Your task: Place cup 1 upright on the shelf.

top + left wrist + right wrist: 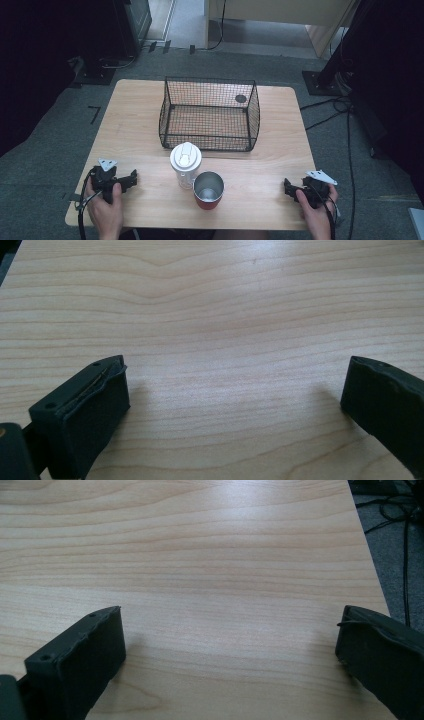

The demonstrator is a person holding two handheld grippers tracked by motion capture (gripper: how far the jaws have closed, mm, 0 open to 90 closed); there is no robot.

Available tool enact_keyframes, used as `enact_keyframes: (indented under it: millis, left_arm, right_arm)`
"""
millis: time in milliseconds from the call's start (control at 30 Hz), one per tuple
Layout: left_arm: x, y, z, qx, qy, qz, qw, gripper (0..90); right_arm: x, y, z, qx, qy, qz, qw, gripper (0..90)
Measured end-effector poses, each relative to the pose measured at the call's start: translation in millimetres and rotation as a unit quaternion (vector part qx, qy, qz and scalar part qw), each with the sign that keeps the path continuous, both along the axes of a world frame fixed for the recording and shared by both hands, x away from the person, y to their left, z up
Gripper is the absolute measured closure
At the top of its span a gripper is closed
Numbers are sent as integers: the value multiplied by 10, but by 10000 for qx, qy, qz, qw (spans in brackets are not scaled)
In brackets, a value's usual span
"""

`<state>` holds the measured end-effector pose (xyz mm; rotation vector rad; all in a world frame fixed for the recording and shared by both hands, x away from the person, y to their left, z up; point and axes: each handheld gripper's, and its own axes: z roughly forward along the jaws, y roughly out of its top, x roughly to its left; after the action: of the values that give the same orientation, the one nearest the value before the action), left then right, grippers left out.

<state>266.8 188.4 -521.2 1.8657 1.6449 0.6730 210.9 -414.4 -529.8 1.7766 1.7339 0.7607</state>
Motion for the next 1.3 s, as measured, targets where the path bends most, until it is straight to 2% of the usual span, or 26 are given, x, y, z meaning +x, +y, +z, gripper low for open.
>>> enact_keyframes:
  millis: [233, 267, 367, 467, 667, 767, 933, 1000, 1067, 1133, 1233, 1300]
  left_arm:
    - [-1, 0, -1, 3, -3, -4, 10000, 0]
    - [-1, 0, -1, 3, -4, -5, 10000, 0]
    - [-1, 0, -1, 8, -1, -12, 10000, 0]
    - [-1, 0, -1, 7, -2, -13, 10000, 0]
    - [-1, 0, -1, 9, -3, -14, 10000, 0]
    - [-1, 0, -1, 9, -1, -14, 10000, 0]
    - [-1, 0, -1, 10, 0, -14, 10000, 0]
    - [-1, 0, -1, 9, -2, -13, 10000, 0]
    - [-1, 0, -1, 10, 2, -15, 10000, 0]
    - [-1, 0, 0, 12, 2, -17, 10000, 0]
    - [-1, 0, -1, 10, 1, -13, 10000, 0]
    - [-1, 0, -1, 11, 1, -17, 10000, 0]
  right_arm:
    - [-46, 69, 13, -35, -70, 132, 9999, 0]
    - [-77, 113, 43, 78, -137, 212, 9997, 0]
    - [-116, 178, 103, 195, -289, 281, 9990, 0]
    - [-144, 252, 132, 190, -441, 350, 9982, 0]
    - [-168, 414, 158, 287, -491, 482, 9972, 0]
    - [-204, 592, 192, 161, -628, 776, 9949, 0]
    - [-236, 768, 233, 191, -687, 1035, 9921, 0]
    - [-272, 908, 264, 172, -731, 1261, 9892, 0]
    - [-285, 948, 268, 163, -770, 1316, 9882, 0]
    - [-329, 1075, 273, 136, -857, 1378, 9867, 0]
    - [-365, 1173, 296, 249, -886, 1553, 9836, 0]
    - [-393, 1238, 318, 221, -924, 1695, 9809, 0]
